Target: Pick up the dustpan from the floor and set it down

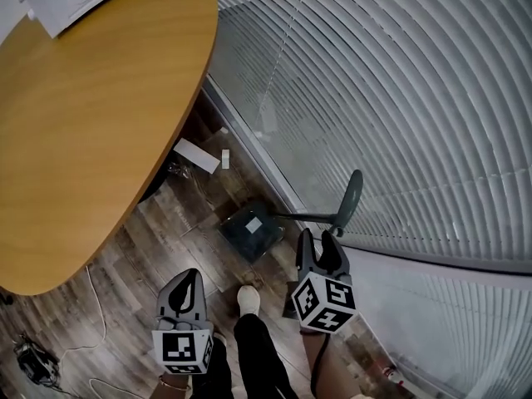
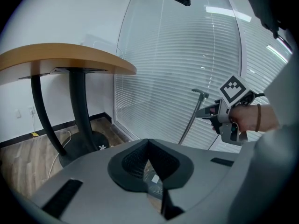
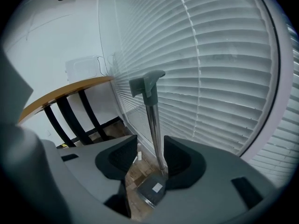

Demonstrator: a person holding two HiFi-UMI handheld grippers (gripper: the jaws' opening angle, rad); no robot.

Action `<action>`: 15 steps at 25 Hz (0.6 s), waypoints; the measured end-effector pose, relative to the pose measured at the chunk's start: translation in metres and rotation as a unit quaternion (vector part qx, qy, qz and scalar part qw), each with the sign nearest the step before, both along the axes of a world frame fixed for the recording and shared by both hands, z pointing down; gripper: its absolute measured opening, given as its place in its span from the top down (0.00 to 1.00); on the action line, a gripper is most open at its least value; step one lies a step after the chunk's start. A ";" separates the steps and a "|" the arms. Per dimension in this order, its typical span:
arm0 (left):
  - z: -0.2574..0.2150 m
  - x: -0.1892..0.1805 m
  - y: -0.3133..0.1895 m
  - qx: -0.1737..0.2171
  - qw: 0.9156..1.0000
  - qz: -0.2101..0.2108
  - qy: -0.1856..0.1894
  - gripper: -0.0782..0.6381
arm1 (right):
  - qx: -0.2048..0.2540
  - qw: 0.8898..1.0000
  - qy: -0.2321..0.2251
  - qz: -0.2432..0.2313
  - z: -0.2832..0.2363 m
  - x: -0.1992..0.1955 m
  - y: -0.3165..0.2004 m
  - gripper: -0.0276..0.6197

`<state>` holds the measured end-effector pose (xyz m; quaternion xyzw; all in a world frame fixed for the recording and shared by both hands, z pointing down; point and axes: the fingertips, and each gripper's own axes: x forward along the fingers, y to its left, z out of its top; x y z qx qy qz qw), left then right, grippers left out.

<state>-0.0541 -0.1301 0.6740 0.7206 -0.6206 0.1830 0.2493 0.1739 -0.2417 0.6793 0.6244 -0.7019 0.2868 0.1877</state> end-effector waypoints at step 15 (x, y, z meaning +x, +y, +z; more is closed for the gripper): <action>0.009 -0.006 -0.018 -0.012 0.999 -0.037 0.017 0.87 | 0.003 0.999 0.030 -0.018 0.007 -0.001 -0.033 0.69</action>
